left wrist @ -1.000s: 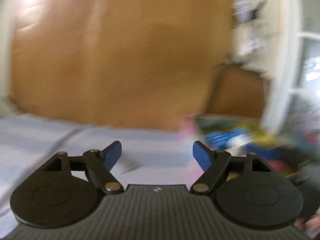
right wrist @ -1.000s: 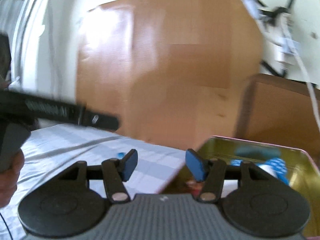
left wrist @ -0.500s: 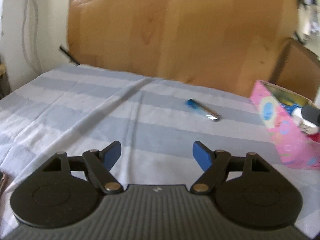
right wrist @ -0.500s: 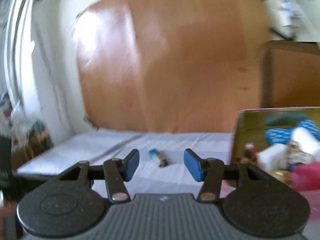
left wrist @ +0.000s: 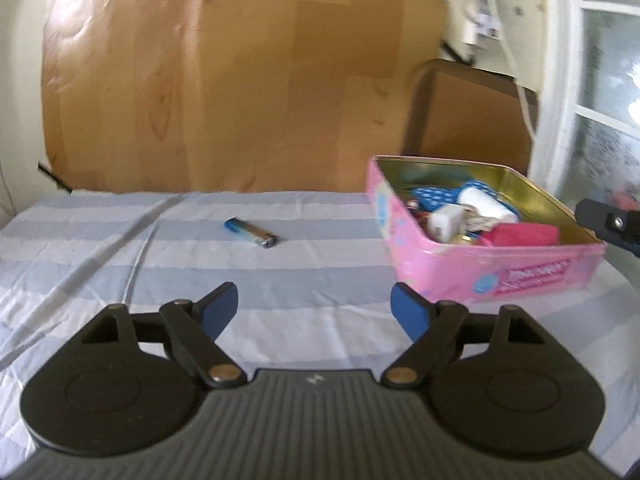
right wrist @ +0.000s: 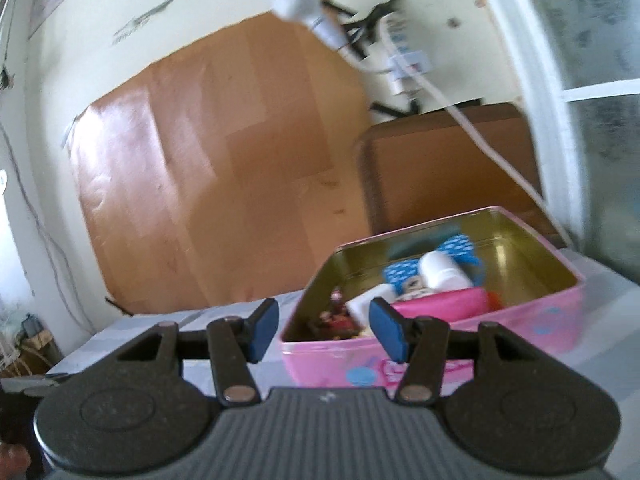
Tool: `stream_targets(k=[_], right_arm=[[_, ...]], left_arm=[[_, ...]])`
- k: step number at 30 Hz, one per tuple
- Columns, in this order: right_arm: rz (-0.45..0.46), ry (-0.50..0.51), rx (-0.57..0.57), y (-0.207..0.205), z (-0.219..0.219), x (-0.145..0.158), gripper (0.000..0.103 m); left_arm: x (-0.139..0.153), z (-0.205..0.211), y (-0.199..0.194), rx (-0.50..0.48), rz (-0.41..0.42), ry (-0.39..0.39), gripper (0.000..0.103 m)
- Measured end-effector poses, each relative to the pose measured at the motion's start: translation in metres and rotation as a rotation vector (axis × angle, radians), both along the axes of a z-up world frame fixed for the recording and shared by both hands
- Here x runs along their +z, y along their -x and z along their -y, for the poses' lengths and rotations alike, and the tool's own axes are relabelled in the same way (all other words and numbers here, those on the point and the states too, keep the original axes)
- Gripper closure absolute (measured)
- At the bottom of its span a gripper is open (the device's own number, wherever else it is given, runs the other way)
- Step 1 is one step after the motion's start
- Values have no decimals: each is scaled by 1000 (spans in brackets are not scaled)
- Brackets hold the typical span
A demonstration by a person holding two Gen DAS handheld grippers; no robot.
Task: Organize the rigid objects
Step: 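Move the right gripper back toward the blue lighter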
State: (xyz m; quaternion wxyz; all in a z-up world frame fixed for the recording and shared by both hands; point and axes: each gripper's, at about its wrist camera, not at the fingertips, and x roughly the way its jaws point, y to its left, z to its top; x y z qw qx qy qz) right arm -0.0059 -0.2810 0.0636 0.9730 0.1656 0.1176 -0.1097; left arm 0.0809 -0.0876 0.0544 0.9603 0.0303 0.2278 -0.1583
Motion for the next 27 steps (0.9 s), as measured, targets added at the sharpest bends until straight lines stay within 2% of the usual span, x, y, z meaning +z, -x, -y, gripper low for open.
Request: stream_targets(k=[6, 10, 13, 23, 27], right_arm=[[-15, -39, -31, 18, 5, -4, 51], [-13, -28, -31, 21, 0, -1, 50], [-7, -24, -27, 21, -3, 2, 50], [-18, -15, -39, 8, -9, -2, 50], [-18, -4, -80, 2, -9, -4, 50]], left_arm=[[2, 12, 18, -37, 31, -20, 15], [4, 13, 24, -42, 33, -13, 13], [5, 13, 28, -31, 48, -7, 8], [-4, 7, 22, -31, 46, -30, 8], [-7, 6, 28, -154, 78, -4, 8]])
